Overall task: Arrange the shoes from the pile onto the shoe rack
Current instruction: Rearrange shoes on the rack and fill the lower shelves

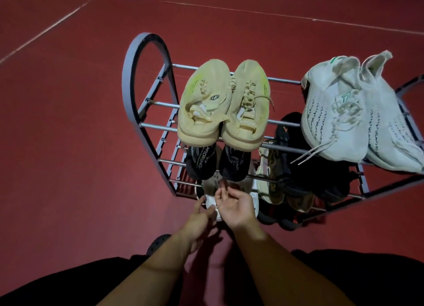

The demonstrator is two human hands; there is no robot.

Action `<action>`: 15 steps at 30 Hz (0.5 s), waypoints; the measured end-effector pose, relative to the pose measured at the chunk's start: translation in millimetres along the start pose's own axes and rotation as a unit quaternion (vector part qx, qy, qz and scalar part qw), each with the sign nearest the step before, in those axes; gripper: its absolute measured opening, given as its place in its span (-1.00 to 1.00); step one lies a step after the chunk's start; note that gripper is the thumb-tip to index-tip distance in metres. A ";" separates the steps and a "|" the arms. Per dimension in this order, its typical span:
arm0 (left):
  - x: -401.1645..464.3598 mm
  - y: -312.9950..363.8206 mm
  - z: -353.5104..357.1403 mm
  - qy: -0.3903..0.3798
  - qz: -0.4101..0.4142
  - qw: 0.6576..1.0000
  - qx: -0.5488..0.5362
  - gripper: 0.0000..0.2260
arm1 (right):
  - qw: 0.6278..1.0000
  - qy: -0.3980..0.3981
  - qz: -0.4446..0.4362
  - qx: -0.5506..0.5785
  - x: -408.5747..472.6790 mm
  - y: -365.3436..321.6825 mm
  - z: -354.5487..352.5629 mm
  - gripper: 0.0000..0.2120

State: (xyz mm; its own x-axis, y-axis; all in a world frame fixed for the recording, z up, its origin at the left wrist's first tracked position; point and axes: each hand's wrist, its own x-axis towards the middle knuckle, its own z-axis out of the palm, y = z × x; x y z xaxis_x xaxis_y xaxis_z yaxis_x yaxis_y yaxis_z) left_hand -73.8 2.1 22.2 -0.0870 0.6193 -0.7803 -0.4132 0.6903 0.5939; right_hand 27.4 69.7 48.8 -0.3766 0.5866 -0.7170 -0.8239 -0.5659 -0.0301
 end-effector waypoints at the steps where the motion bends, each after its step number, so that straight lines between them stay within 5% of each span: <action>1: 4.1 -1.6 1.0 0.002 -0.014 1.000 -0.021 -0.65 | 1.000 0.006 0.002 0.000 2.4 -2.3 -0.1 -0.79; 4: 12.4 -8.5 4.7 0.017 -0.032 0.998 -0.047 -0.85 | 1.000 0.013 0.008 0.003 9.8 -7.7 -2.7 -0.80; 10: 24.5 -22.3 7.2 0.030 -0.038 0.995 -0.087 -0.84 | 0.990 0.014 -0.006 -0.144 4.0 -13.3 -12.5 -0.79; 15: 26.9 -28.4 6.4 0.053 -0.035 0.993 -0.103 -0.76 | 0.885 0.139 -0.210 -0.392 -5.5 -27.5 -47.9 -0.76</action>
State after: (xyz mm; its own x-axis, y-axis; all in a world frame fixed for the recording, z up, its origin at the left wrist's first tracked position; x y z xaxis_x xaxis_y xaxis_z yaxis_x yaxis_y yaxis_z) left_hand -58.6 1.6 -14.5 -0.1430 0.5221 -0.8408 -0.5965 0.6324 0.4942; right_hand 72.4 54.3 20.1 0.1016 0.7374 -0.6678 -0.2787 -0.6233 -0.7306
